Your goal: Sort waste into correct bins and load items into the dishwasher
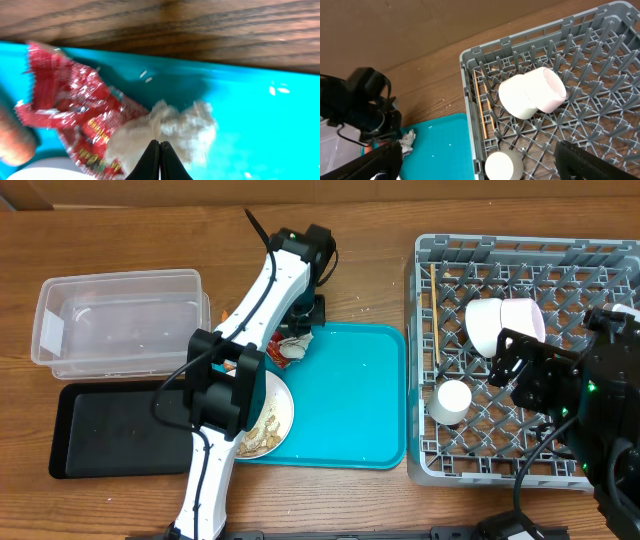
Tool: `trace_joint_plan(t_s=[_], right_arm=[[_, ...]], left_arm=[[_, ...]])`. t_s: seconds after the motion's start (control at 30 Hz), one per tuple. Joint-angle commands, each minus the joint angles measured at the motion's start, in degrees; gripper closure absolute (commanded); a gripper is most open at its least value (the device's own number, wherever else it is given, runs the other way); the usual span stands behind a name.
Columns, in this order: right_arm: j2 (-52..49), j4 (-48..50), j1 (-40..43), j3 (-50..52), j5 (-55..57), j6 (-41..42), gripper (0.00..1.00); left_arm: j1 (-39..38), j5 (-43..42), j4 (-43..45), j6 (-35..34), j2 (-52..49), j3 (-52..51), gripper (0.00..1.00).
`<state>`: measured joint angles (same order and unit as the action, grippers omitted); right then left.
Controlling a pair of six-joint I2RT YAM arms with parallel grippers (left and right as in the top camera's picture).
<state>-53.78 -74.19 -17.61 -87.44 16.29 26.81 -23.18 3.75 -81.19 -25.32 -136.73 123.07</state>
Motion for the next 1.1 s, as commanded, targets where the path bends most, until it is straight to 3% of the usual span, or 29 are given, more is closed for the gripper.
trace_joint_plan(t_s=[0.0,0.17,0.2,0.27,0.3,0.37,0.43,0.53,0.6,0.73,0.9,0.97,1.03,1.07], right_arm=[[0.2,0.3,0.4,-1.1,-0.1,0.3,0.00],[0.2,0.3,0.4,-1.1,-0.1,0.3,0.00],[0.2,0.3,0.4,-1.1,-0.1,0.3,0.00],[0.2,0.3,0.4,-1.1,-0.1,0.3,0.00],[0.2,0.3,0.4,-1.1,-0.1,0.3,0.00],[0.2,0.3,0.4,-1.1,-0.1,0.3,0.00],[0.2,0.3,0.4,-1.1,-0.1,0.3,0.00],[0.2,0.3,0.4,-1.1,-0.1,0.3,0.00],[0.2,0.3,0.4,-1.1,-0.1,0.3,0.00],[0.2,0.3,0.4,-1.1,-0.1,0.3,0.00],[0.2,0.3,0.4,-1.1,-0.1,0.3,0.00],[0.2,0.3,0.4,-1.1,-0.1,0.3,0.00],[0.2,0.3,0.4,-1.1,-0.1,0.3,0.00],[0.2,0.3,0.4,-1.1,-0.1,0.3,0.00]], left_arm=[[0.0,1.9,-1.8,-0.4,4.5,5.7,0.96],[0.0,3.3,-2.4,-0.6,8.2,7.0,0.96],[0.0,3.3,-3.0,-0.6,8.2,7.0,0.87],[0.0,3.1,-4.1,-0.6,7.7,6.3,0.48],[-0.1,3.0,-4.3,-0.7,7.3,5.7,0.38],[-0.3,2.6,-3.9,-0.7,6.5,4.1,0.07],[-0.4,2.6,-2.2,-0.7,5.2,1.1,0.05],[-0.4,2.6,0.5,-1.1,3.2,-2.1,0.12],[-0.4,2.5,1.9,-1.1,2.7,-3.6,0.24],[-0.5,0.7,4.7,-1.1,2.5,-7.1,0.27],[-0.5,0.1,5.3,-1.7,2.5,-10.2,0.41],[-0.5,0.3,5.4,-1.7,2.5,-10.4,0.61],[-0.4,0.2,5.5,-1.7,2.5,-10.3,0.95],[-0.3,0.3,5.2,-1.3,2.5,-9.7,0.96]])
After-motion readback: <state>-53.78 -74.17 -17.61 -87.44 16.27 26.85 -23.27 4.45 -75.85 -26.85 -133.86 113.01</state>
